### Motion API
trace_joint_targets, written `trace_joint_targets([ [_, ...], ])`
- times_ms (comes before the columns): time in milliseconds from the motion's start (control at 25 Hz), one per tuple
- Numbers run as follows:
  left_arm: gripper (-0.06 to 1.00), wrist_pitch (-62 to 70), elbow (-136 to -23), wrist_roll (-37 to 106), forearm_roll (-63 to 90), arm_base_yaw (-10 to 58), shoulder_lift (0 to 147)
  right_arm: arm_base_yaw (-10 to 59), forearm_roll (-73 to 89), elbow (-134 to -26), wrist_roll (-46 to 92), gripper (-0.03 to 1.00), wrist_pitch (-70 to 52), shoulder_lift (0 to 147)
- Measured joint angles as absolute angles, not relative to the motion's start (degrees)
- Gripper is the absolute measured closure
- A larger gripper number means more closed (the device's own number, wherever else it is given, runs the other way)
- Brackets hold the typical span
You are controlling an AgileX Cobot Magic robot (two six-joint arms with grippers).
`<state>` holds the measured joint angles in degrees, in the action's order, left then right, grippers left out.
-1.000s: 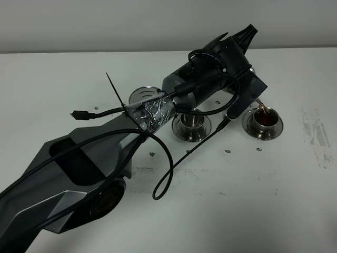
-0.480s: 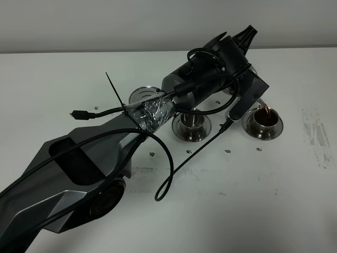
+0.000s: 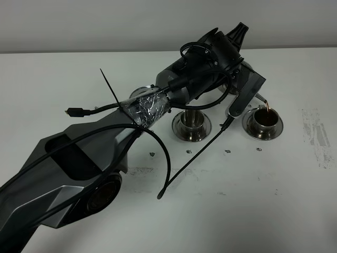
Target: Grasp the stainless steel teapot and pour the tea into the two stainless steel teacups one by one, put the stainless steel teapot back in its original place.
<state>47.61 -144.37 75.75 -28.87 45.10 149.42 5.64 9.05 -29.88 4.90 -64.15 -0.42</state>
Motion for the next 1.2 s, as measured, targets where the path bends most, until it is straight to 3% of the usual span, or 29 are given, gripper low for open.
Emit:
trace_joint_targets([
  [720, 0.75, 50.6, -143.6, 69.4, -12.4, 43.1, 144.9, 5.6, 9.1, -29.9, 4.9, 0.53, -64.2, -0.4],
  [1200, 0.75, 48.9, -112.5, 59.2, -3.4, 44.7, 128.2, 5.6, 9.1, -29.9, 4.8, 0.53, -64.2, -0.4],
])
